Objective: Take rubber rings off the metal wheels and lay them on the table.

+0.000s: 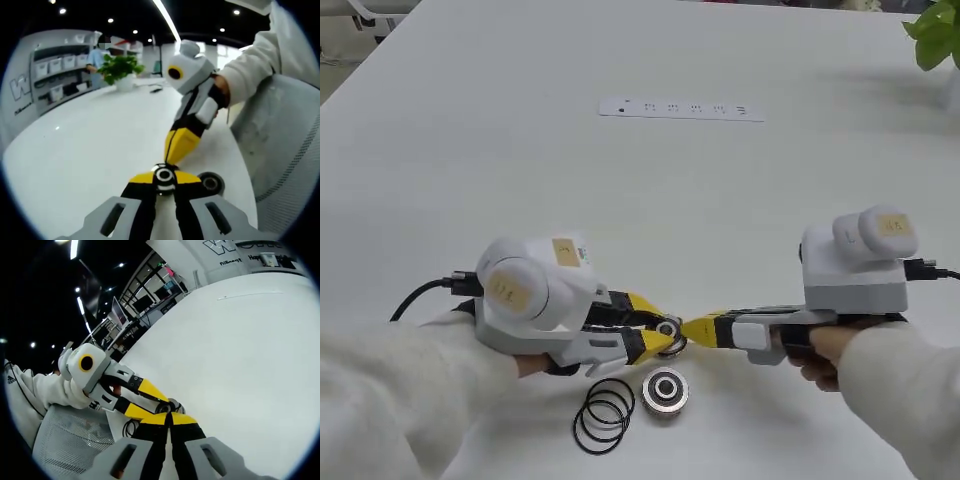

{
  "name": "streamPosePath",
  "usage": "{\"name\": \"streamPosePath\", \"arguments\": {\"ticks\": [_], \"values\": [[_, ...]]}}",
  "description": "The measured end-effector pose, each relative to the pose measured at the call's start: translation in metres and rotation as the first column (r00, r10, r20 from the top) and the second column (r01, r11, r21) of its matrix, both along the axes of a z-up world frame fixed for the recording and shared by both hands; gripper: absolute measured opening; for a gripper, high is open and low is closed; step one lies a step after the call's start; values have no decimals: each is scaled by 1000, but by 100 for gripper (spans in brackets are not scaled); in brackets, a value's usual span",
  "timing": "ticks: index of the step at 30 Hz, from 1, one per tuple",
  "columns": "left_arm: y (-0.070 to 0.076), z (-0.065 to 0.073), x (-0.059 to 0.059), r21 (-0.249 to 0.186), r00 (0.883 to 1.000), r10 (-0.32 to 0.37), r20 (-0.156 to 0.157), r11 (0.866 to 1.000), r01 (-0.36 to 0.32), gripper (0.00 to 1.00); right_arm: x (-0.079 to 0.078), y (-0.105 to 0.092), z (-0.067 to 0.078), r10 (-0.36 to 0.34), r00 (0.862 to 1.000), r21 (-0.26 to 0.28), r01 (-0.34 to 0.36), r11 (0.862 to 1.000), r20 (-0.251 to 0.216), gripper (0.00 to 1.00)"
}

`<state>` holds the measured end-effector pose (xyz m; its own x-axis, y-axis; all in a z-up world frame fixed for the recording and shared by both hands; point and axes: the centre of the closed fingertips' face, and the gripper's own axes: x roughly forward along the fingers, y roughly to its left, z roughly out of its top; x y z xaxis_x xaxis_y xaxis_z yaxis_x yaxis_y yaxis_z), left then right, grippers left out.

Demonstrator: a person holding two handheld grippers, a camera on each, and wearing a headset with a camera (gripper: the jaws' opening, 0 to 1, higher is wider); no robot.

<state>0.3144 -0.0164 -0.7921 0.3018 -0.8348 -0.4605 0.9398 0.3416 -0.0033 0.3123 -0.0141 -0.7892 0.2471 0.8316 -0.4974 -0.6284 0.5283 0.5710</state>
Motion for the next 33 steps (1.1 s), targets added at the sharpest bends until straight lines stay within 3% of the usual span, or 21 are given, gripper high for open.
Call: {"name": "streamPosePath", "arguments": {"ticks": [8,11,16,22,33], "values": [[0,0,0,0,1000,-1,2,1000,1,14,1,1,0,26,999,-6,-26,1000,24,0],[0,0,0,-1,1000,-1,-1,1000,1,14,2,1,3,18,1000,20,-18,1000,18,0],[-1,1,0,2,1000,3,-4,1000,-3,14,3,-2,1,11,1000,7,-11,1000,18,0],[2,4,-1,51,1000,-7,-11,999,8,15,3,-3,2,9,1000,10,-9,1000,16,0],[11,47,-3,-12,1000,-9,5,1000,9,32,4,-2,13,3,1000,47,-4,999,20,0]]}}
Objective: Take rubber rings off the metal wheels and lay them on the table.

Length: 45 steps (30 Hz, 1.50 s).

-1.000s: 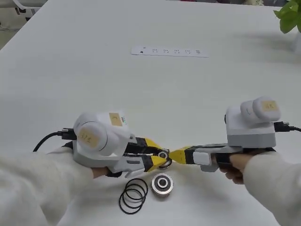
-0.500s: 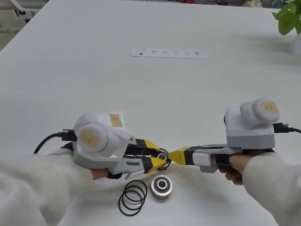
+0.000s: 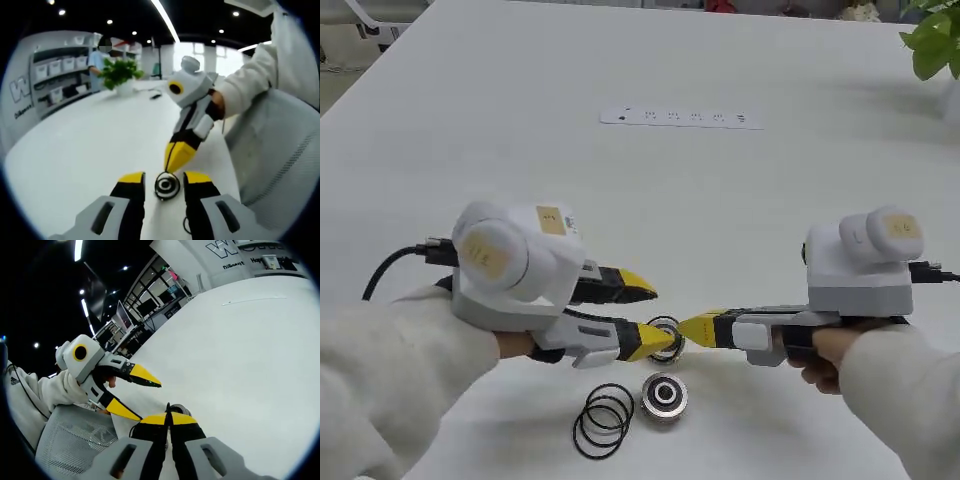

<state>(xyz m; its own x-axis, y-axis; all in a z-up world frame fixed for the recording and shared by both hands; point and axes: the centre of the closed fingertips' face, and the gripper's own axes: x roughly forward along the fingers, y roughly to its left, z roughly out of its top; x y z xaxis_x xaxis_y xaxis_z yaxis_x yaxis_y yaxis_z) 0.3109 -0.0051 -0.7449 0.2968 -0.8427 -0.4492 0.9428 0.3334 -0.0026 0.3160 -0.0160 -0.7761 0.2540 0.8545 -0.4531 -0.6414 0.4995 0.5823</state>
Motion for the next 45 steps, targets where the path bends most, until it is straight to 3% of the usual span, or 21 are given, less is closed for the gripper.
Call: {"name": "streamPosePath", "arguments": {"ticks": [4,9,12,20,27,35,45], "values": [[4,13,-4,-21,1000,9,-12,1000,-9,39,1,3,8,-7,1000,24,7,1000,4,0],[14,27,-11,-40,1000,24,8,999,-23,42,-1,7,17,-6,1000,42,6,999,12,0],[18,30,-16,-33,1000,17,8,999,-17,45,-6,12,19,6,1000,50,-6,999,9,0],[41,44,-22,-22,997,54,48,998,-53,52,-19,24,22,67,998,66,-67,996,-3,0],[74,48,-30,-18,993,114,38,993,-113,58,-37,35,17,134,990,59,-132,989,-31,0],[108,40,-40,24,981,194,28,981,-195,62,-51,44,13,186,981,50,-184,982,-48,0],[132,26,-55,14,959,284,-20,959,-283,62,-66,50,2,252,965,30,-251,968,-70,0]]}}
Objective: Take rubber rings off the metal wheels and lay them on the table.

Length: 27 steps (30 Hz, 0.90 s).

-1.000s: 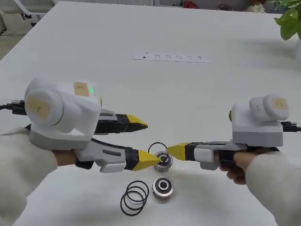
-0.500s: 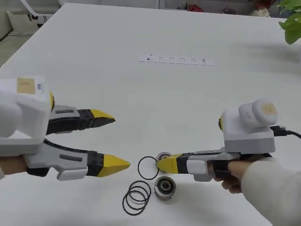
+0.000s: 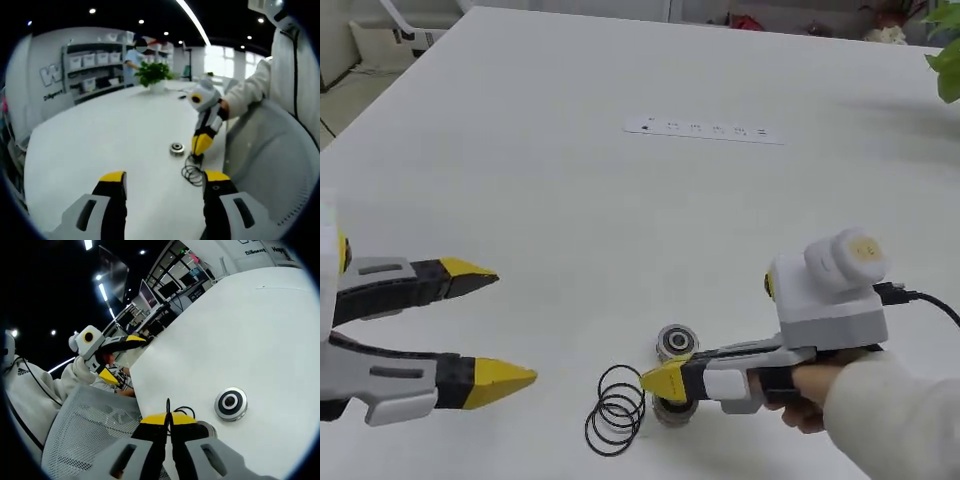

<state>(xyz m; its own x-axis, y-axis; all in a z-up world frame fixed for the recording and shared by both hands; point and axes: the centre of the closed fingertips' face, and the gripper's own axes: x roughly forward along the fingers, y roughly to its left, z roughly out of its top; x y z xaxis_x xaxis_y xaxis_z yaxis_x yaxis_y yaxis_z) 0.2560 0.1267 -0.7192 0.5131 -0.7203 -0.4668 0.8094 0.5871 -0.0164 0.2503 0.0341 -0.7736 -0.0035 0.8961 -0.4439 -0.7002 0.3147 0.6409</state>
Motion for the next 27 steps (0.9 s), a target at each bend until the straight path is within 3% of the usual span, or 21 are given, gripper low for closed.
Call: {"name": "streamPosePath", "arguments": {"ticks": [7,12,27], "values": [[7,-10,-7,-4,999,42,-29,999,-42,62,-9,3,-10,40,999,-31,-41,999,-6,0],[6,-13,-9,-7,998,48,-38,999,-48,62,-7,1,-15,35,999,-56,-35,998,10,0],[3,-13,-9,-14,998,50,-40,999,-51,61,-1,-3,-20,34,998,-82,-29,996,55,0]]}}
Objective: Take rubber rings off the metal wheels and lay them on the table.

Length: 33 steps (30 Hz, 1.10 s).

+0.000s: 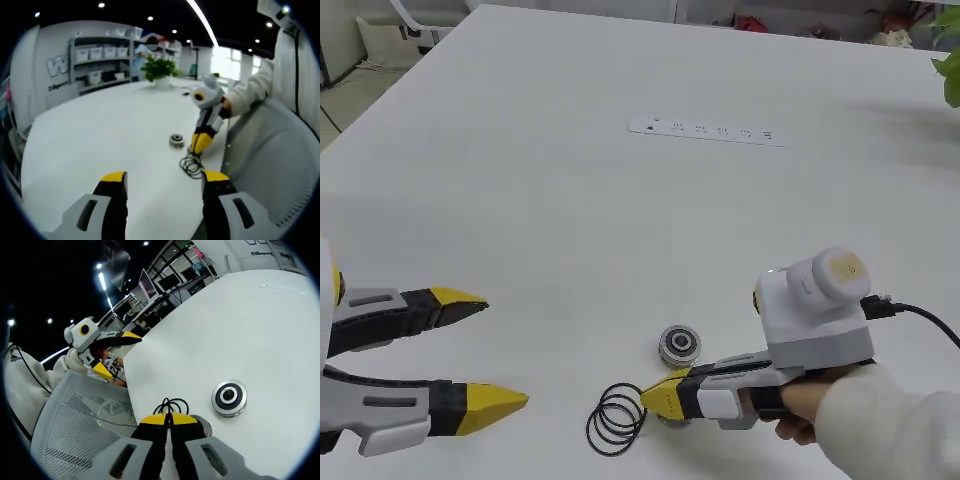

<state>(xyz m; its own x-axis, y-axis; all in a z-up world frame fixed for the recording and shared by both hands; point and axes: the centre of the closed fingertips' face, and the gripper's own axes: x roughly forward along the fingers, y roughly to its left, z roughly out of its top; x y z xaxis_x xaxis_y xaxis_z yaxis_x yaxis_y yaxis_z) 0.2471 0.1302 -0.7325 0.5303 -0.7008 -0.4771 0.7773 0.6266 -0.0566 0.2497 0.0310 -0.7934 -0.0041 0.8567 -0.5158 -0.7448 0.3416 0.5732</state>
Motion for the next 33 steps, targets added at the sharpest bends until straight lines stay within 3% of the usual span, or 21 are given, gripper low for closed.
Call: {"name": "streamPosePath", "arguments": {"ticks": [21,33], "values": [[-1,0,-1,6,1000,-2,0,1000,2,61,9,-4,3,-1,997,-15,2,1000,75,11],[0,3,-1,0,1000,4,7,1000,-4,61,25,-11,19,-46,991,14,44,999,124,12]]}}
